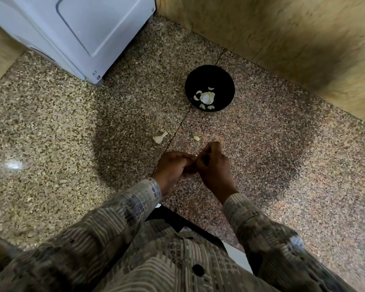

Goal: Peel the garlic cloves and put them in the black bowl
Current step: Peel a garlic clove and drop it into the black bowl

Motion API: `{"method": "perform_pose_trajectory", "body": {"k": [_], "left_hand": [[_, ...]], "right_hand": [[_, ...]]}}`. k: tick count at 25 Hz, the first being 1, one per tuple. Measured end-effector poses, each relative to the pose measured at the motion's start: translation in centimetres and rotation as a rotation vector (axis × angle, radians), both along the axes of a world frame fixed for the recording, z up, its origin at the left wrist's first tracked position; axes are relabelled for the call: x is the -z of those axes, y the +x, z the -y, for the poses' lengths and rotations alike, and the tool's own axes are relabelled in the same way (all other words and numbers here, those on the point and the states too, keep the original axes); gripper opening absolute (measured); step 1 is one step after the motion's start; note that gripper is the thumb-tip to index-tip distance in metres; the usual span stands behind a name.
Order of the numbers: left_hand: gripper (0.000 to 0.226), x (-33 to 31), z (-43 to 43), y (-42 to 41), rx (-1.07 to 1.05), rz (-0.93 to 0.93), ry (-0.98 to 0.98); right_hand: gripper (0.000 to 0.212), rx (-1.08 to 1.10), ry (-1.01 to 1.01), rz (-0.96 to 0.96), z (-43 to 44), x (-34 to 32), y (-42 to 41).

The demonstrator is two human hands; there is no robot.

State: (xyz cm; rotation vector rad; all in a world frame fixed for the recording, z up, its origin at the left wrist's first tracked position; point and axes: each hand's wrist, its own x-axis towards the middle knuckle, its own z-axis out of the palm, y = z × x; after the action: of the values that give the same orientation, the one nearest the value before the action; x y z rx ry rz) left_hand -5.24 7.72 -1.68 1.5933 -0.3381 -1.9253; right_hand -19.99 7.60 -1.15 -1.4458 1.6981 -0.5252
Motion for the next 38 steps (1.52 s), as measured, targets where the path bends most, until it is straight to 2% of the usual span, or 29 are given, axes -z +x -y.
{"method": "perform_pose_trajectory", "body": {"k": [3,7,9,11,13,15,17,20,24,33,36,38], "left_hand": [[0.012,0.2,0.3,0.3,-0.075,-0.086,0.053],[0.016,0.7,0.8,0.5,-0.119,-0.183,0.076],[0.018,1.1,1.2,0.3,-0.128,-0.188,0.097],[0.019,1.6,1.5,0.3,-0.122,-0.154,0.123],[0.016,1.9,1.6,0.4,-0.11,-0.121,0.138],[0.012,1.9,1.3,0.5,-0.082,-0.103,0.14],[0.014,1.7,0.7,0.8,-0.06,-0.108,0.133],[0.032,1.5,0.1,1.3,-0.042,-0.134,0.11],[0.024,1.7,0.1,1.3,-0.057,-0.14,0.124],[0.008,1.9,0.6,0.7,-0.084,-0.135,0.157],[0.011,1.9,0.5,0.4,-0.075,-0.122,0.113],[0.011,1.8,0.9,0.5,-0.151,-0.141,0.065]], "right_hand": [[0.027,0.045,0.025,0.112,0.3,-0.1,-0.4],[0.021,0.254,0.214,0.332,1.3,0.2,-0.2],[0.017,0.313,0.273,0.356,2.0,0.7,0.0],[0.013,0.341,0.272,0.309,3.1,1.1,0.3],[0.011,0.322,0.208,0.167,4.5,1.3,0.3],[0.01,0.173,0.124,-0.056,6.0,1.2,0.1],[0.011,0.07,0.085,-0.155,7.2,1.1,-0.1],[0.012,0.058,0.077,-0.16,7.6,1.3,-0.2],[0.011,0.062,0.026,-0.205,6.4,1.5,-0.7],[0.012,0.297,0.038,-0.026,5.0,1.1,-0.7],[0.013,0.254,0.019,-0.028,5.4,0.5,-0.6],[0.014,0.194,0.043,-0.01,5.4,0.0,-0.6]]}}
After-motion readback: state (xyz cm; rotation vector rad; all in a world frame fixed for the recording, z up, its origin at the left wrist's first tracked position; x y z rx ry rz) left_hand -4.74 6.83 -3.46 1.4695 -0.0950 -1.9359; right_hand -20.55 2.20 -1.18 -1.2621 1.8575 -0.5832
